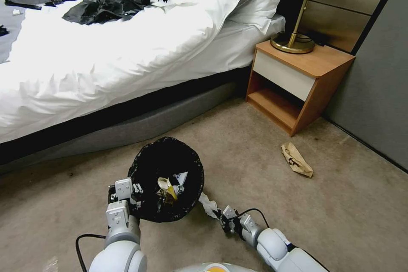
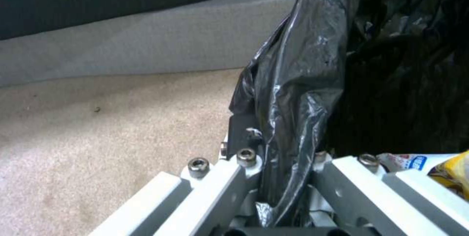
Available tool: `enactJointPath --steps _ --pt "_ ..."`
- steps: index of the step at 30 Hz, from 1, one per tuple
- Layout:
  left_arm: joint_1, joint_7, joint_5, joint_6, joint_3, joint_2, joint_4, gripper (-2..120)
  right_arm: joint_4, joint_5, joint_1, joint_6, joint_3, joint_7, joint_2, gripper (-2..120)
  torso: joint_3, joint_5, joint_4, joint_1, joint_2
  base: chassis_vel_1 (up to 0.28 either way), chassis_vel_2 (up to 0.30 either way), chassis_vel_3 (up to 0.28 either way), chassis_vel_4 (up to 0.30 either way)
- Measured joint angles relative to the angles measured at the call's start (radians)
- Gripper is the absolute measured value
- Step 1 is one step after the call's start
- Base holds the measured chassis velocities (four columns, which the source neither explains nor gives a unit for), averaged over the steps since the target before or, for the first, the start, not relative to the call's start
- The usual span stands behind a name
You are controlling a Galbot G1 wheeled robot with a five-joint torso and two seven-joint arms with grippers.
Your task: Pick up the trash bin, then pick up the garbage from the floor and place it into the trash bin.
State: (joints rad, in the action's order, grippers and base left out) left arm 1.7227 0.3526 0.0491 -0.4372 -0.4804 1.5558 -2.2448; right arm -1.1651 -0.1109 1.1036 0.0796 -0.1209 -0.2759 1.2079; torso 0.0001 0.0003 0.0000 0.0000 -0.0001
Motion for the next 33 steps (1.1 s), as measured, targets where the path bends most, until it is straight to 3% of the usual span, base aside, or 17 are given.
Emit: enactJointPath --steps 15,22,24,33 --pt "0.0 -0.001 0.013 0.0 -0.008 -0.012 0.002 1 -0.29 -0.101 0.069 0.042 0.167 0.01 -0.155 0 0.0 -0.0002 -0.0001 0.0 0.0 0.0 0.0 0.0 0.0" --pt "-0.001 -0.001 0.018 0.0 -0.008 -0.018 0.003 1 -0.416 -0.145 0.103 0.068 0.273 0.04 -0.141 0 0.0 -0.0002 -0.0001 0.0 0.0 0.0 0.0 0.0 0.0" --pt "-0.001 -0.001 0.018 0.0 -0.007 -0.021 0.004 1 -0.501 -0.195 0.11 0.081 0.313 0.055 -0.125 0 0.0 -0.0002 0.0001 0.0 0.0 0.0 0.0 0.0 0.0" --pt "0.003 -0.002 0.017 0.001 0.007 -0.032 0.019 1 -0.798 -0.326 0.116 0.134 0.315 0.053 -0.126 0 0.0 -0.0005 0.0 0.0 0.0 0.0 0.0 0.0 0.0"
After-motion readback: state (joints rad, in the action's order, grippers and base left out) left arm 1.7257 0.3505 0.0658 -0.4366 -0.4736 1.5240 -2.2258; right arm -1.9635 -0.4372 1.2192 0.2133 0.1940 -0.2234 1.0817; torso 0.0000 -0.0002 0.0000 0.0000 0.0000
